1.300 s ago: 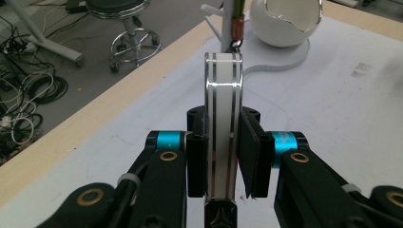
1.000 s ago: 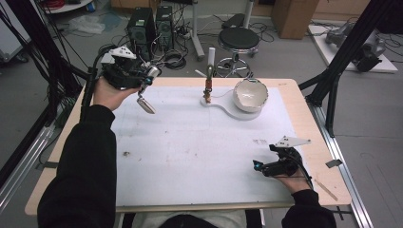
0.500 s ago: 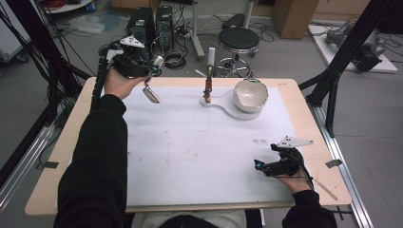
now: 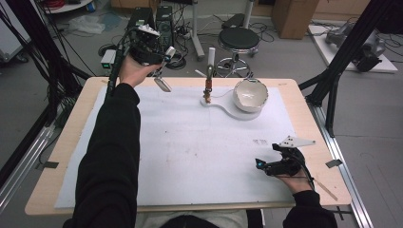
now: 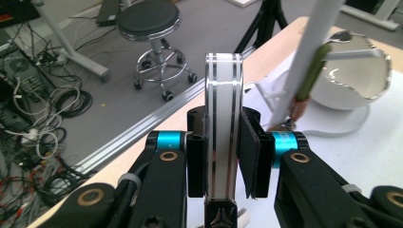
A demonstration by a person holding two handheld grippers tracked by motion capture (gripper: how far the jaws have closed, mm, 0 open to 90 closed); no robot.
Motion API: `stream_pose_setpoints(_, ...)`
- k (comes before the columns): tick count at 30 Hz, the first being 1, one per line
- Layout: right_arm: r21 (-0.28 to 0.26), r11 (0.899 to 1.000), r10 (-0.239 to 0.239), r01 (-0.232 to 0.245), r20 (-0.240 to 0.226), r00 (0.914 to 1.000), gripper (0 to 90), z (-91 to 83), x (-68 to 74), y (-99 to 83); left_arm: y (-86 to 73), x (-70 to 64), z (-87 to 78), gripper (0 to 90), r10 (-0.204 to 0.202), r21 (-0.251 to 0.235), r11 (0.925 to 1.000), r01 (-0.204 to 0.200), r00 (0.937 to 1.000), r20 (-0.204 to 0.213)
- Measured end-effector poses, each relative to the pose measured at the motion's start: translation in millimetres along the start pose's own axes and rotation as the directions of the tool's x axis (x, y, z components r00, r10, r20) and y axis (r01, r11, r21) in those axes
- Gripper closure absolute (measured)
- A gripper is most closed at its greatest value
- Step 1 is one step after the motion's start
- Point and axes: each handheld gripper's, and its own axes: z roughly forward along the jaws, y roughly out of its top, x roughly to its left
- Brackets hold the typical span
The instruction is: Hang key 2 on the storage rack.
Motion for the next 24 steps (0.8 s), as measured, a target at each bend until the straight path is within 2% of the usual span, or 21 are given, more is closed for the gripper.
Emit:
stream_pose_setpoints(3, 0.005, 1.0, 0.001, -0.001, -0.002, 1.0, 0.7, 0.1, 0.8, -0.4, 2.6, 0.2, 11.9, 74.5, -0.006, 0.022, 0.9997, 0.006, 1.0, -0.006)
stream_pose_setpoints(5, 0.006, 1.0, 0.0, 0.0, -0.003, 1.0, 0.7, 0.1, 1.4, -0.6, 5.9, -1.6, 20.3, 74.5, -0.001, 0.027, 0.9996, 0.001, 1.0, 0.006)
stream_pose_setpoints(8, 0.006, 1.0, -0.001, 0.001, -0.002, 1.0, 0.6, -0.7, 1.7, -1.4, 12.4, -6.0, 30.9, 74.5, -0.002, 0.019, 0.9998, 0.001, 0.9995, 0.032)
stream_pose_setpoints(11, 0.005, 1.0, 0.007, -0.007, 0.0, 1.0, 0.6, -2.1, 1.6, -2.7, 21.0, -11.0, 41.1, 74.5, -0.011, -0.022, 0.9997, 0.013, 0.9976, 0.068)
stream_pose_setpoints(15, -0.001, 1.0, 0.013, -0.013, 0.001, 0.9999, 0.6, -3.7, 0.7, -4.3, 34.2, -16.8, 53.9, 74.5, 0.019, -0.015, 0.9997, -0.019, 0.9991, 0.039)
stream_pose_setpoints(18, -0.004, 1.0, 0.015, -0.015, 0.005, 0.9999, 0.6, -5.4, -0.1, -5.6, 38.7, -19.7, 61.7, 74.5, 0.01, -0.039, 0.9992, -0.008, 0.9994, 0.033)
stream_pose_setpoints(21, 0.002, 1.0, 0.022, -0.022, 0.012, 0.9997, 0.6, -6.8, -1.3, -7.1, 40.6, -20.2, 70.7, 74.5, 0.005, -0.013, 0.9999, -0.005, 0.9997, 0.024)
stream_pose_setpoints(24, -0.006, 1.0, 0.03, -0.03, 0.012, 0.9995, 0.6, -8.9, -1.4, -7.8, 41.5, -20.6, 75.8, 74.5, -0.001, -0.015, 0.9999, 0.001, 0.9997, 0.022)
